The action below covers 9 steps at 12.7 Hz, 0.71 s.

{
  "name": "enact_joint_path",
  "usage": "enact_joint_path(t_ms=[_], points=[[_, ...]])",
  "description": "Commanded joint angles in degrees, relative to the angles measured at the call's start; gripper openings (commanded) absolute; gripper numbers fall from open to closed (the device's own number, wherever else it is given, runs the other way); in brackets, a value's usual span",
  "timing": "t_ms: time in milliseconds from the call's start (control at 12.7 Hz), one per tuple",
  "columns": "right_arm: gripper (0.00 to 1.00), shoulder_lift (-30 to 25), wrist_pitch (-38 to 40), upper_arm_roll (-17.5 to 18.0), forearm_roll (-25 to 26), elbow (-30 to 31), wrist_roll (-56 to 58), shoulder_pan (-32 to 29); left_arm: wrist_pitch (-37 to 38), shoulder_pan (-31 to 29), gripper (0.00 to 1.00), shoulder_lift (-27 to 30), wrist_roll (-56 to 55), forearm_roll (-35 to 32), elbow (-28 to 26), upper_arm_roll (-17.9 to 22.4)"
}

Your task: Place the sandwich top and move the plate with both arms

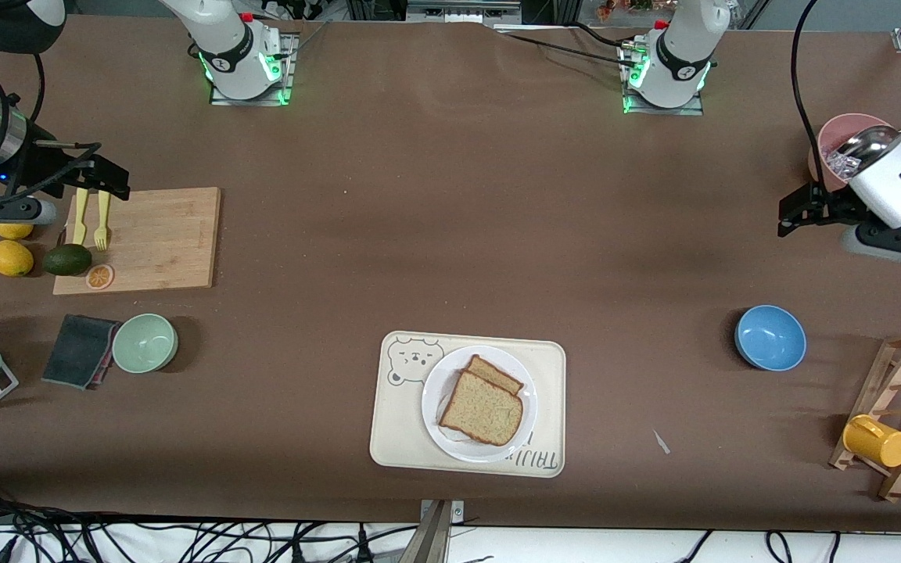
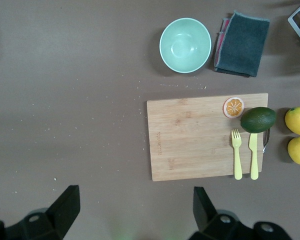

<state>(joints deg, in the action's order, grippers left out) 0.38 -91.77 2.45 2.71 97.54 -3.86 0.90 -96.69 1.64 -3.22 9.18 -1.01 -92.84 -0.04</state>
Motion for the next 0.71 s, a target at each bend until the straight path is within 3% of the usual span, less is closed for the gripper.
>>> enact_joint_path(t_ms=[0,630], points=[[1.00,0.2,0.4,0.0,0.3,-0.9,0.4,-0.1,-1.5,0.7,1.00,3.8,-1.7,1.2,-4.7,1.9],[1.00,0.2,-0.1,0.0,0.1,-0.9,0.3,-0.1,-1.6,1.0,1.00,4.6,-1.3,0.9,-5.6,1.5]])
